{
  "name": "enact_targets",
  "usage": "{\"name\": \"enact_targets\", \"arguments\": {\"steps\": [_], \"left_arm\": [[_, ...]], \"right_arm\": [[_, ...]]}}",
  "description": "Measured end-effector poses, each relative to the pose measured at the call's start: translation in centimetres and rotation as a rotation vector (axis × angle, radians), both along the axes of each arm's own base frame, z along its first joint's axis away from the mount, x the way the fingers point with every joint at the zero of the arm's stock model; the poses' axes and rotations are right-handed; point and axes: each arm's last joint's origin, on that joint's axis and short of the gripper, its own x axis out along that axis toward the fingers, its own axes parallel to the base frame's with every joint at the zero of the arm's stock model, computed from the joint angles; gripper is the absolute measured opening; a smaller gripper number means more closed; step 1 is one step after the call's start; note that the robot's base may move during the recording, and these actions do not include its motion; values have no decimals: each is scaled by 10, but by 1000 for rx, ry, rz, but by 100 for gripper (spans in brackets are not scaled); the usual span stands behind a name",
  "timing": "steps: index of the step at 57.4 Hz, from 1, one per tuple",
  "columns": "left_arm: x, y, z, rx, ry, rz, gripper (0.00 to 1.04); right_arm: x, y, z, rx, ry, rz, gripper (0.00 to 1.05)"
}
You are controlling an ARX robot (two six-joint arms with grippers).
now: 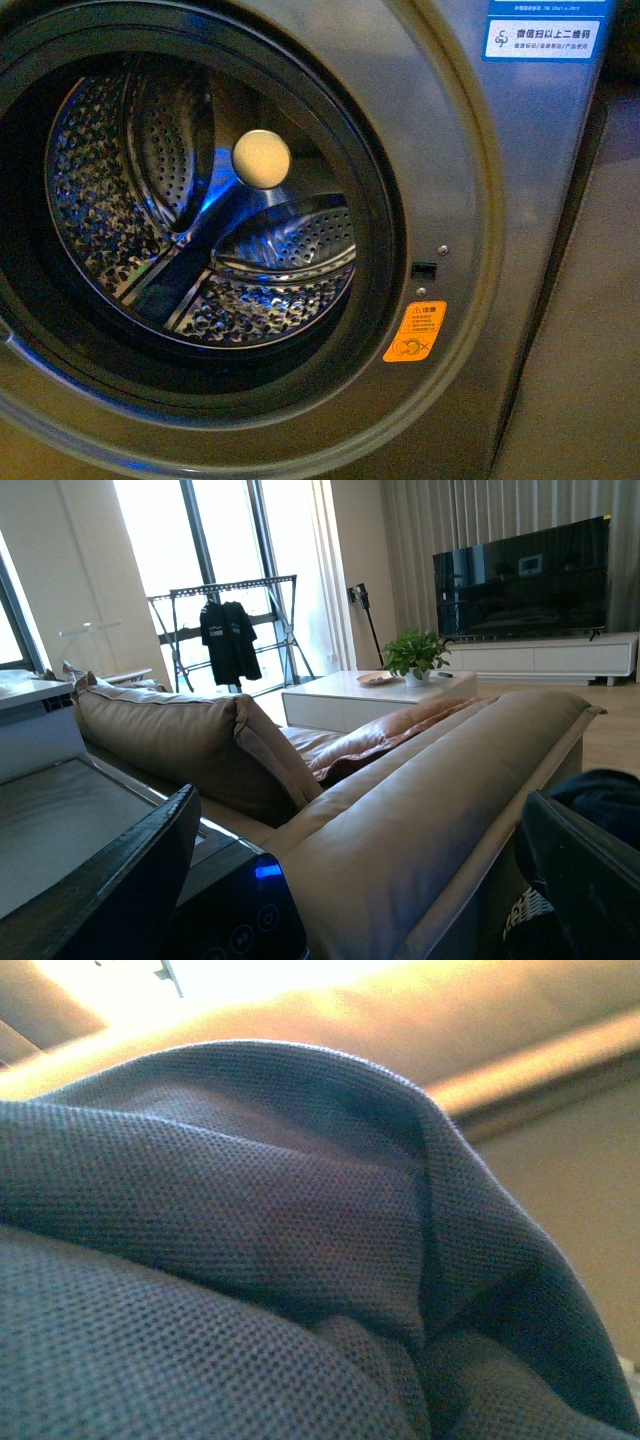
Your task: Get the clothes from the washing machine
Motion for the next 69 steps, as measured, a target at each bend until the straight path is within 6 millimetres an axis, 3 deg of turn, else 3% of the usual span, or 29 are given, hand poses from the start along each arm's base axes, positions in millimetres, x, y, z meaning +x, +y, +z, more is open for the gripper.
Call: {"name": "enact_targets", "arguments": {"steps": [4, 14, 19, 23, 28, 31, 37, 44, 50, 58, 62, 65, 69], "left_arm": [[0, 0, 0, 0, 0, 0, 98], [0, 0, 0, 0, 0, 0, 98], [0, 0, 0, -1, -1, 0, 98], [0, 0, 0, -1, -1, 0, 98], [0, 0, 0, -1, -1, 0, 98], [0, 0, 0, -1, -1, 0, 98], [-1, 1, 1, -2, -2, 0, 98], [-1, 1, 1, -2, -2, 0, 98], [-1, 1, 1, -2, -2, 0, 98], [-1, 1, 1, -2, -2, 0, 98], [-1, 1, 1, -2, -2, 0, 98], [-1, 1, 1, -2, -2, 0, 98], [-1, 1, 1, -2, -2, 0, 98]], "right_arm": [[-2, -7, -25, 70, 49, -11, 10], [-10, -16, -87, 328, 152, -21, 39], [-15, -20, -123, 519, 228, -37, 60], [-16, -20, -141, 603, 275, -42, 76], [-16, -20, -144, 627, 283, -34, 90], [-15, -21, -139, 625, 273, -22, 99], [-11, -23, -120, 597, 230, 6, 97], [-3, -13, -79, 494, 129, 61, 97], [11, 30, -1, 274, -25, 158, 97], [19, 89, 55, 90, -185, 214, 97], [20, 123, 69, 11, -263, 234, 97], [18, 166, 75, -76, -350, 274, 97], [14, 204, 65, -143, -414, 303, 97]]}}
